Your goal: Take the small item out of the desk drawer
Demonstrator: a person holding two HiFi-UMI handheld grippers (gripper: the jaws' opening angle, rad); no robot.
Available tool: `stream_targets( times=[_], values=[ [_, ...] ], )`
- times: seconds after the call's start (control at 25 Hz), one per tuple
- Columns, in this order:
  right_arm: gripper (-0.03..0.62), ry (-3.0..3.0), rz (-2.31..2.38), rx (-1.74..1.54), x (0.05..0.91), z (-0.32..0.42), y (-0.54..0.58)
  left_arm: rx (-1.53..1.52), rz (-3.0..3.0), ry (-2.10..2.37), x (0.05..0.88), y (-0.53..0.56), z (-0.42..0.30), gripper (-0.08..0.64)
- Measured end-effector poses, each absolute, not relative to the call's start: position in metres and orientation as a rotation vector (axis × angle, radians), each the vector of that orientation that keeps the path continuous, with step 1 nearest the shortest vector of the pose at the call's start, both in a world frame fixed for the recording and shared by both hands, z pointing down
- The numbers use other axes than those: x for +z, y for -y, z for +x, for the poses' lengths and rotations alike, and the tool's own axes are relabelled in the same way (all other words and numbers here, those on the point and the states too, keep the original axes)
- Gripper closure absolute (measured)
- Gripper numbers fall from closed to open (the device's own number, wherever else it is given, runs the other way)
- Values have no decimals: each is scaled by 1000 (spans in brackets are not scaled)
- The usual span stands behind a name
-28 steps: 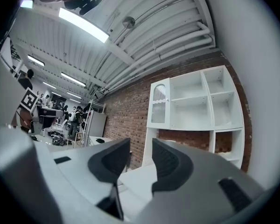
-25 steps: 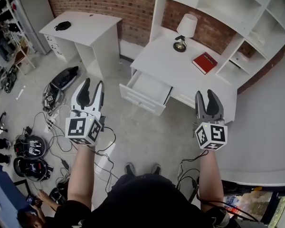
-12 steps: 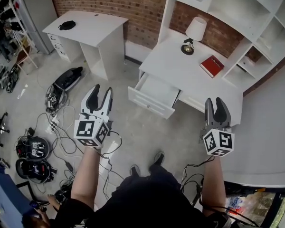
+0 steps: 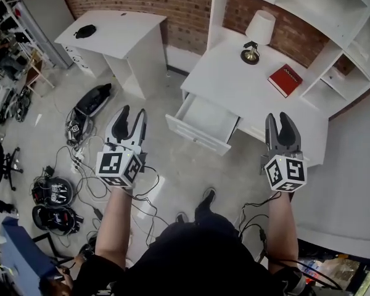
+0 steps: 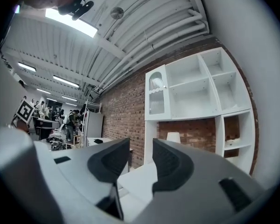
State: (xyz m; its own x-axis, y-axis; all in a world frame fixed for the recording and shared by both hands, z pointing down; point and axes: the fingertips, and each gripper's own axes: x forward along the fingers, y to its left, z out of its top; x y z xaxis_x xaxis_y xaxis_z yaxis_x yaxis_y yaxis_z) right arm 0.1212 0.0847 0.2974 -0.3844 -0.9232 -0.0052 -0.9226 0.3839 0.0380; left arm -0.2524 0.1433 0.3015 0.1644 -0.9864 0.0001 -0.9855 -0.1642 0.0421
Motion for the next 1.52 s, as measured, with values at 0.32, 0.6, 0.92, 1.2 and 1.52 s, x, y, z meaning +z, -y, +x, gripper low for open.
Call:
stream_targets(
  times=[0.32, 0.6, 0.92, 1.2, 1.52],
  values=[
    [443, 2656, 1666, 25, 327, 151, 16, 47, 2326, 2024, 321, -63, -212, 388],
    [452, 2697, 1620, 43, 328, 167, 66, 76, 2274, 2046, 326, -27, -195, 388],
    [462, 2694, 1620, 119, 347, 175, 92, 196, 2286, 1989, 354, 5, -185, 388],
    [466, 2615, 1683, 132, 361, 188, 110, 336, 2351, 1754, 408, 47, -178, 388],
    [471, 2490, 1781, 151, 379, 178, 150, 459, 2371, 1531, 478, 113, -190, 387]
  ],
)
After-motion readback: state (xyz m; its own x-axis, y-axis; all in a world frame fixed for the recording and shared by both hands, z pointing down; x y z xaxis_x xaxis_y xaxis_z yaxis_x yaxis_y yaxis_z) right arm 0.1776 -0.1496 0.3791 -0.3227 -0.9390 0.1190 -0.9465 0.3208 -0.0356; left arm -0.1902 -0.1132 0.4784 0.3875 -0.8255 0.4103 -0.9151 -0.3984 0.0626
